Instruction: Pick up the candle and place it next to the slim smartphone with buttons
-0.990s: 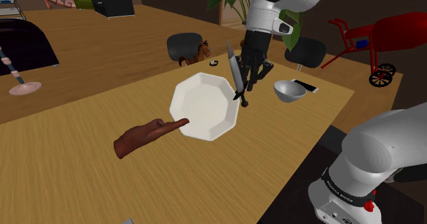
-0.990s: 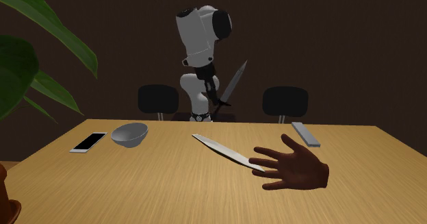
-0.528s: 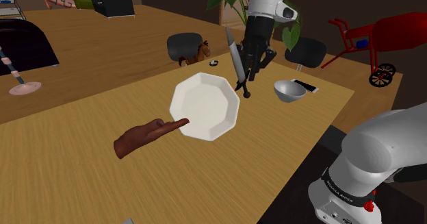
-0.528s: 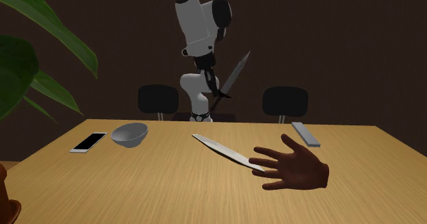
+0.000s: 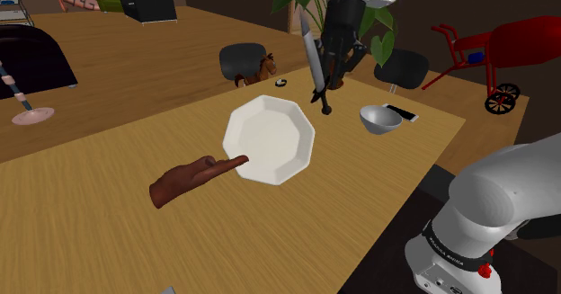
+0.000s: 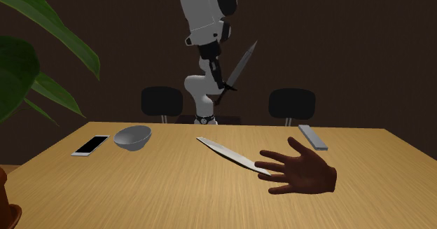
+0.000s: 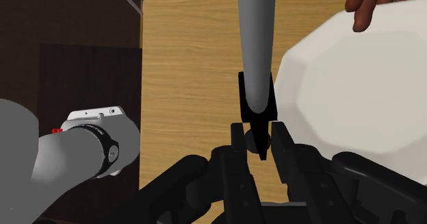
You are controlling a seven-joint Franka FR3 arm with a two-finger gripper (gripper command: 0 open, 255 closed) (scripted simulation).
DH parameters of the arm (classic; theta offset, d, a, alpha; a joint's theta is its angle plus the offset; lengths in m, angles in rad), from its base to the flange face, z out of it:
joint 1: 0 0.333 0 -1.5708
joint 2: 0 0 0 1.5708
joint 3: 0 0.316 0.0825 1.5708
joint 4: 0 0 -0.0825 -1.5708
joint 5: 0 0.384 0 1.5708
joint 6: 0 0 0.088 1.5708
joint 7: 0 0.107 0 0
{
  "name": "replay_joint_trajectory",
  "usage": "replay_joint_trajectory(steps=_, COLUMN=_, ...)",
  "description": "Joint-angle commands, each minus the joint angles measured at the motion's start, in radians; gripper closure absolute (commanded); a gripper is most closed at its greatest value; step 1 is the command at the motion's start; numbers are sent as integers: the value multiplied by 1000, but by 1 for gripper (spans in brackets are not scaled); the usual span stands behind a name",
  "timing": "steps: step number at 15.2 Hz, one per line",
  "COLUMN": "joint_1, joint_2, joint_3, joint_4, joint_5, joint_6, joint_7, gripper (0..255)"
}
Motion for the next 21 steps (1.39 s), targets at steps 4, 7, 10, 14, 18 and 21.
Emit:
replay_joint_trajectory(steps=4, joint_1=-2, joint_2=14, joint_3=-9, joint_4=78, joint_5=-6, joint_6=-62, joint_7=18, gripper=255)
replay_joint_trajectory(steps=7, joint_1=-3, joint_2=26, joint_3=-14, joint_4=127, joint_5=-9, joint_6=-98, joint_7=30, gripper=255)
replay_joint_trajectory(steps=10, joint_1=-5, joint_2=39, joint_3=-18, joint_4=178, joint_5=-11, joint_6=-134, joint_7=43, gripper=255)
replay_joint_trajectory(steps=14, joint_1=-6, joint_2=60, joint_3=-22, joint_4=250, joint_5=-14, joint_6=-183, joint_7=60, gripper=255)
replay_joint_trajectory(steps=18, joint_1=-7, joint_2=85, joint_3=-26, joint_4=325, joint_5=-16, joint_6=-231, joint_7=79, gripper=255)
replay_joint_trajectory(steps=21, joint_1=-7, joint_2=106, joint_3=-28, joint_4=385, joint_5=-16, joint_6=-268, joint_7=94, gripper=255)
